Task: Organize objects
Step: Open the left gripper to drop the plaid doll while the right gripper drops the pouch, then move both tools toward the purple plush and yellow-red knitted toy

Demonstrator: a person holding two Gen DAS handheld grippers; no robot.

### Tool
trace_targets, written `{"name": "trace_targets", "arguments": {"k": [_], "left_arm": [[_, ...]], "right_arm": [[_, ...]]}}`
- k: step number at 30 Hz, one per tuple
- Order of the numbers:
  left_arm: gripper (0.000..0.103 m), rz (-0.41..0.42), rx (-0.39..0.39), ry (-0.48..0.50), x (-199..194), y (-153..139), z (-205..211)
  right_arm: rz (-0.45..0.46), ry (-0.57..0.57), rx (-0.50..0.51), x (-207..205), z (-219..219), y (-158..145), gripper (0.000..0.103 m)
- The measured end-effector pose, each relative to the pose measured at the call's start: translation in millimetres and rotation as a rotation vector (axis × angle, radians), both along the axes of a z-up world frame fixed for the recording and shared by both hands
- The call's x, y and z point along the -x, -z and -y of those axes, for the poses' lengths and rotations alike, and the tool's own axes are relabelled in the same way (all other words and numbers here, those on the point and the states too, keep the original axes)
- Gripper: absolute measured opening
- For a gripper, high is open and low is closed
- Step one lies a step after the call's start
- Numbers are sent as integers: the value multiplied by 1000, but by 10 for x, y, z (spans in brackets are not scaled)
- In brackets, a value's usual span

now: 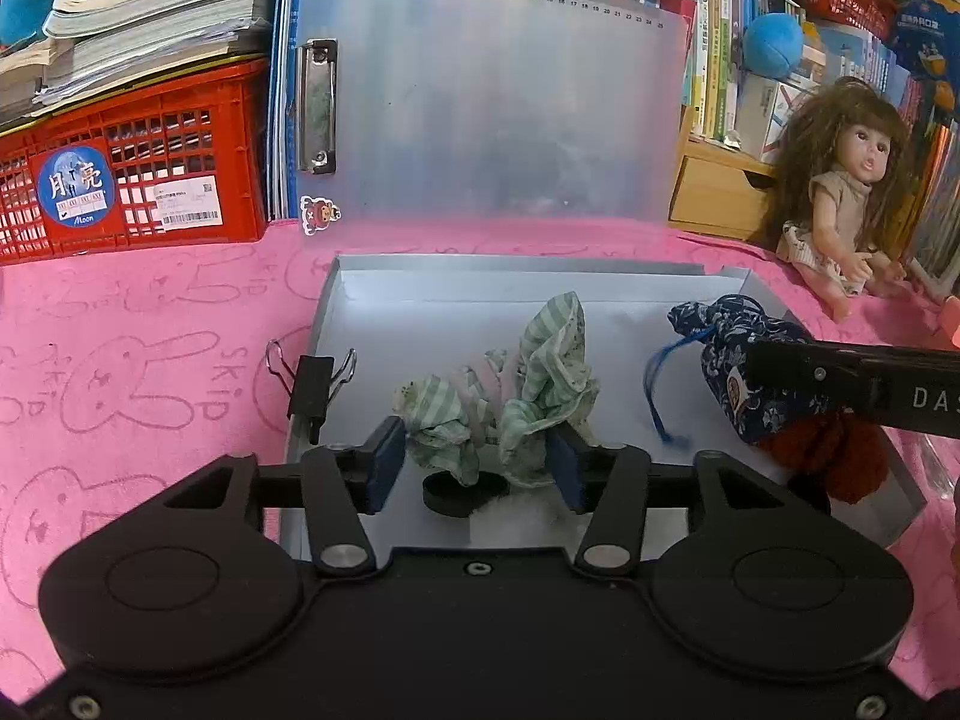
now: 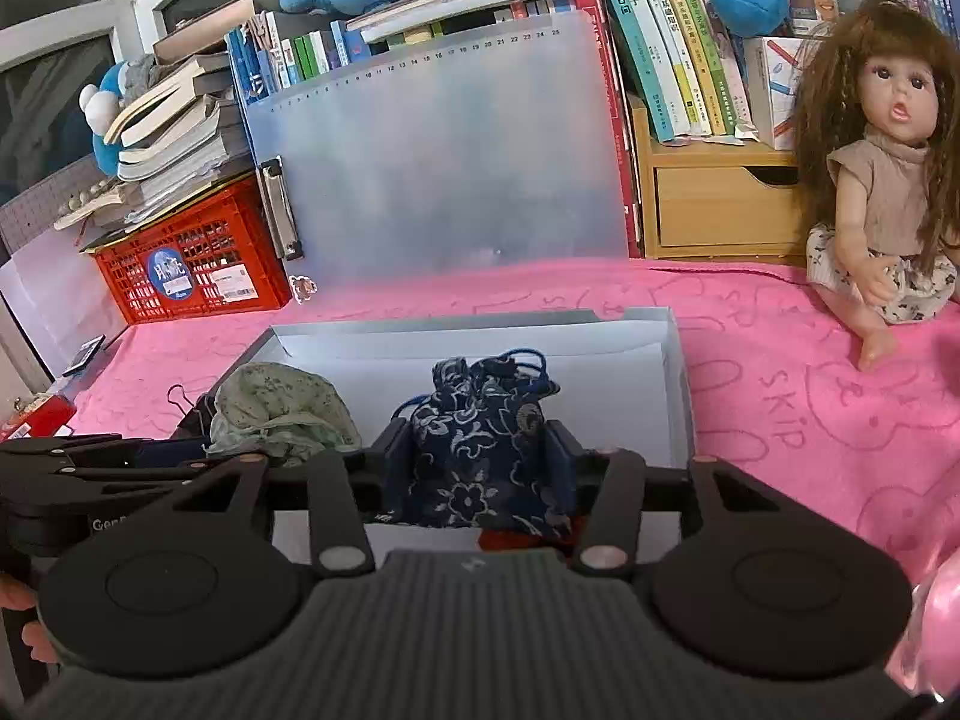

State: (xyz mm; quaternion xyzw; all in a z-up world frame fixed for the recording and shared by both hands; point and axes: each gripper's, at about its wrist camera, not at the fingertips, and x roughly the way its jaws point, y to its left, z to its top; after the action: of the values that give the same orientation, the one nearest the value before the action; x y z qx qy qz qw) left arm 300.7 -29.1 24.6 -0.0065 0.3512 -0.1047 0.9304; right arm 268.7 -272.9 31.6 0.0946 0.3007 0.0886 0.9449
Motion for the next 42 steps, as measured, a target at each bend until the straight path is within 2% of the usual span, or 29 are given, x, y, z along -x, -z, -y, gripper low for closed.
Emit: {"name": "trace_targets", "arguments": {"k": [3,6,10,18,28,42], "left_arm": [[63,-3,-10,7,19,-25,-3],[73,4,-6,15,66,-88,-32],[78,18,9,25,176,-200,-69],[82,73,7,66,548,-440,-88],[86,159,22,121,1206,-677,-131],[86,202,3,152,1904,-583,-264]], "right_arm": [[6,5,-8,27,9,-8,66],[17,5,-19,82,22,-35,69],[41,-1,-24,185,16,-99,71],[104,-27,-17,527,-15,-284,77],[158,-45,-14,1054,-3,-419,80],[196,-90,31,1681,-141,-280,86]]}}
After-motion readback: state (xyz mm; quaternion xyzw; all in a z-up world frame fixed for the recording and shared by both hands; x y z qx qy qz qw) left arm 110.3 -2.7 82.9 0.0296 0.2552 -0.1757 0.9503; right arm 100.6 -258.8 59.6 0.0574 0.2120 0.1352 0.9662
